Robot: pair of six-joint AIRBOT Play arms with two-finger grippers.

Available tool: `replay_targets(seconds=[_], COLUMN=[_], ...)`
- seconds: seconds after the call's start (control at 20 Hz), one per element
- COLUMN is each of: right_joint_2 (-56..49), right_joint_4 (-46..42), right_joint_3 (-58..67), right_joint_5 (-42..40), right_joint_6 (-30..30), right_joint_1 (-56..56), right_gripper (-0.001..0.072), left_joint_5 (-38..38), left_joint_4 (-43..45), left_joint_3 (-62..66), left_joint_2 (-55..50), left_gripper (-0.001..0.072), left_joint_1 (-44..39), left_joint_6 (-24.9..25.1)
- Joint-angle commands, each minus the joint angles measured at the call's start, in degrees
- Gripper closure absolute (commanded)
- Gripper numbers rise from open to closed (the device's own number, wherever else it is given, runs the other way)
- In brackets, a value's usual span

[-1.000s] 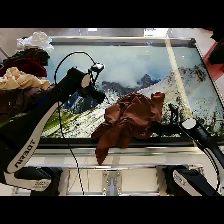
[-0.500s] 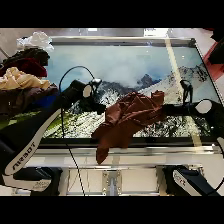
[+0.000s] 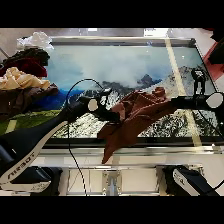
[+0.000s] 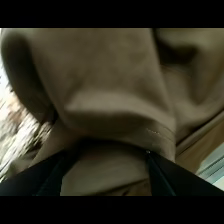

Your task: Fold the shirts.

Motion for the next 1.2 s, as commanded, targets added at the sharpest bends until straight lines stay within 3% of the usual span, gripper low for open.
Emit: replay_targets(seconds=[0.0, 0.1, 0.2, 0.45, 0.6, 1.15], right_joint_2=[0.02, 0.02, 0.02, 0.02, 0.02, 0.02], right_joint_4=[0.55, 0.63, 0.66, 2.21, 2.19, 3.89], right_joint_3=[0.20, 0.20, 0.20, 0.20, 0.20, 0.20], right_joint_5=[-0.15, -0.09, -0.13, -0.15, -0.15, -0.79], right_joint_6=[-0.39, -0.39, -0.39, -0.37, -0.37, -0.35], right_joint_1=[-0.07, -0.07, -0.07, -0.07, -0.07, -0.07], right_gripper=[0.0685, 0.0685, 0.0685, 0.0685, 0.0685, 0.0685], left_joint_5=[8.66, 4.20, 2.16, 6.88, 4.13, 7.41], left_joint_4=[-6.95, -7.52, -7.58, -13.46, -17.49, -18.69], left_joint_3=[-0.31, -0.31, -0.31, -0.31, -0.31, -0.31], left_joint_2=[-0.74, -1.36, -1.36, -1.36, -1.36, -7.41], left_gripper=[0.0168, 0.0159, 0.0094, 0.0102, 0.0102, 0.0104], left_joint_1=[-0.55, -0.55, -0.57, -0.59, -0.59, -0.61], left_joint_6=[1.84, -1.27, -1.73, 0.15, 2.78, 0.63])
